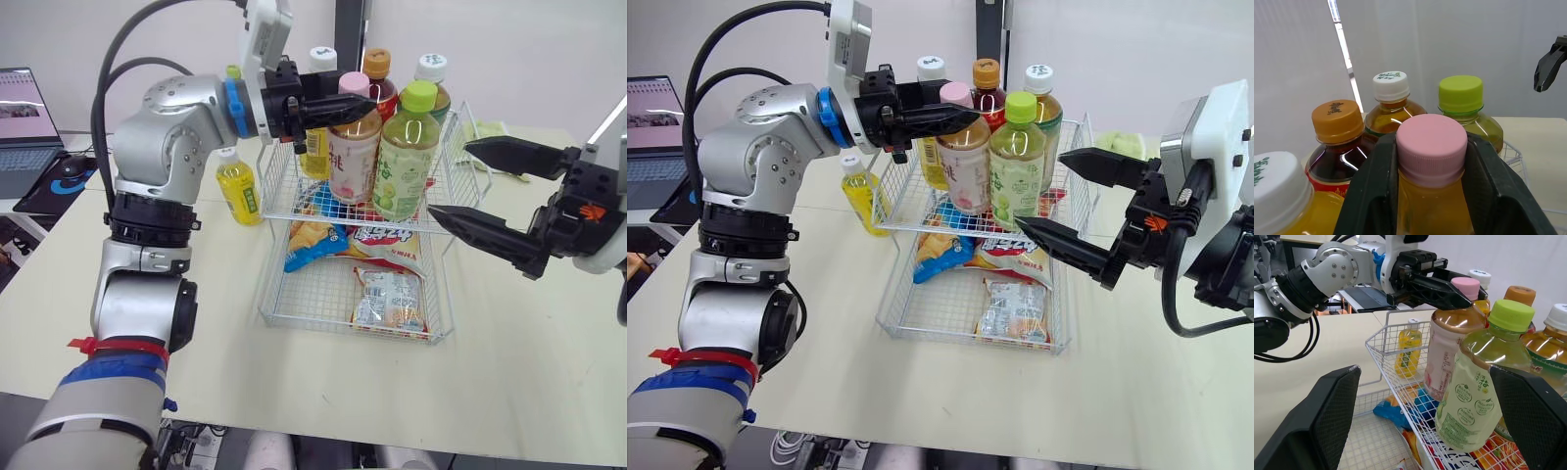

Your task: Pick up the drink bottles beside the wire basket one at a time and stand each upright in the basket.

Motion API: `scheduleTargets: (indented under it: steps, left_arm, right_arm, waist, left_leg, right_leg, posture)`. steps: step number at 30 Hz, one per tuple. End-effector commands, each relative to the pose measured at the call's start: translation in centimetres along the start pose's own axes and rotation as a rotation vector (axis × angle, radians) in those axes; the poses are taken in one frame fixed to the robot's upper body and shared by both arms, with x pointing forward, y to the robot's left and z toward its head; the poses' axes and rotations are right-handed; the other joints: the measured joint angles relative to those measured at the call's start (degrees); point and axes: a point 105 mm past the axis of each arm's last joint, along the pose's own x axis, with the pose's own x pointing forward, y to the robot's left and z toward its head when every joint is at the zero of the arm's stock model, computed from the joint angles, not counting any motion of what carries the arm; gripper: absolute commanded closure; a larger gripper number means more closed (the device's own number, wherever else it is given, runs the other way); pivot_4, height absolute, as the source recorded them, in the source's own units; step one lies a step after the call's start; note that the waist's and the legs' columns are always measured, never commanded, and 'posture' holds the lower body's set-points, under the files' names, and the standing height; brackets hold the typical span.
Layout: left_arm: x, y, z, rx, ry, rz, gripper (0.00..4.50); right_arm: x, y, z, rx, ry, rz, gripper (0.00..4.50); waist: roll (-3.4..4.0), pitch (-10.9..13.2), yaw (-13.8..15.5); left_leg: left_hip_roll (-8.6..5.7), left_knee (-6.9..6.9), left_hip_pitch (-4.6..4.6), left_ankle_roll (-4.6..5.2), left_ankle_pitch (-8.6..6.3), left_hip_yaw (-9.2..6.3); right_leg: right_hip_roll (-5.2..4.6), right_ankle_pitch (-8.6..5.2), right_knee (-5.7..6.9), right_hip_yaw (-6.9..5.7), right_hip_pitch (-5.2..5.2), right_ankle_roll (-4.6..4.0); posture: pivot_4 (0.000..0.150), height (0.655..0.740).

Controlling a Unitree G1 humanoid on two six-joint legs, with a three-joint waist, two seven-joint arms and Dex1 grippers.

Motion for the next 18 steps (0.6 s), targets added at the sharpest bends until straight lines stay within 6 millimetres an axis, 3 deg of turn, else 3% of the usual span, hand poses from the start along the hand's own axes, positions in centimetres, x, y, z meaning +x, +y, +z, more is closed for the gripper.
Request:
scheduleTargets:
  steps: [1, 6, 10, 15, 18]
  left_arm:
    - [0.1, -0.2, 1.6, 0.032, -0.066, -0.008, 2.79]
    - [0.0, -0.6, 1.9, 0.021, -0.076, -0.030, 1.35]
    - [-1.0, -0.5, 4.0, 0.026, -0.122, -0.009, 0.09]
    - [-3.7, 0.1, 6.8, 0.025, -0.181, 0.081, 0.04]
    - [-6.4, 2.2, 6.6, 0.073, -0.160, 0.297, 0.04]
  right_arm:
    - [-0.4, 0.0, 1.2, -0.034, -0.038, -0.020, 0.00]
    - [-0.4, 0.1, 1.2, -0.034, -0.037, -0.016, 0.00]
    - [-0.4, 0.2, 1.2, -0.037, -0.036, -0.004, 0.00]
    - [-0.2, 0.5, 1.3, -0.027, -0.056, 0.048, 0.00]
    - [0.2, 0.6, 1.2, -0.028, -0.063, 0.090, 0.00]
  waist:
    - [0.00, 0.00, -0.01]
    - [0.00, 0.00, -0.15]
    - [0.00, 0.00, -0.22]
    - [0.00, 0.00, -0.32]
    - [0.02, -0.01, -0.42]
  left_leg:
    - [0.00, 0.00, 0.00, 0.00, 0.00, 0.00]
    - [0.00, -0.01, 0.01, 0.00, 0.00, 0.00]
    - [0.01, -0.01, 0.02, 0.00, 0.00, 0.00]
    - [0.01, -0.01, 0.03, 0.00, 0.00, 0.00]
    - [0.02, -0.01, 0.07, 0.00, 0.00, -0.01]
  right_leg:
    - [0.00, 0.00, 0.00, 0.01, 0.00, 0.00]
    - [0.01, 0.00, 0.00, 0.00, 0.00, 0.00]
    - [0.01, 0.00, 0.01, 0.01, 0.00, 0.01]
    - [0.01, -0.01, 0.01, 0.01, 0.00, 0.01]
    - [0.01, -0.01, 0.02, 0.01, 0.03, 0.01]
  posture:
    - [0.150, 0.7400]
    - [0.150, 0.7400]
    - [0.150, 0.7400]
    - [0.150, 0.7400]
    - [0.150, 0.7400]
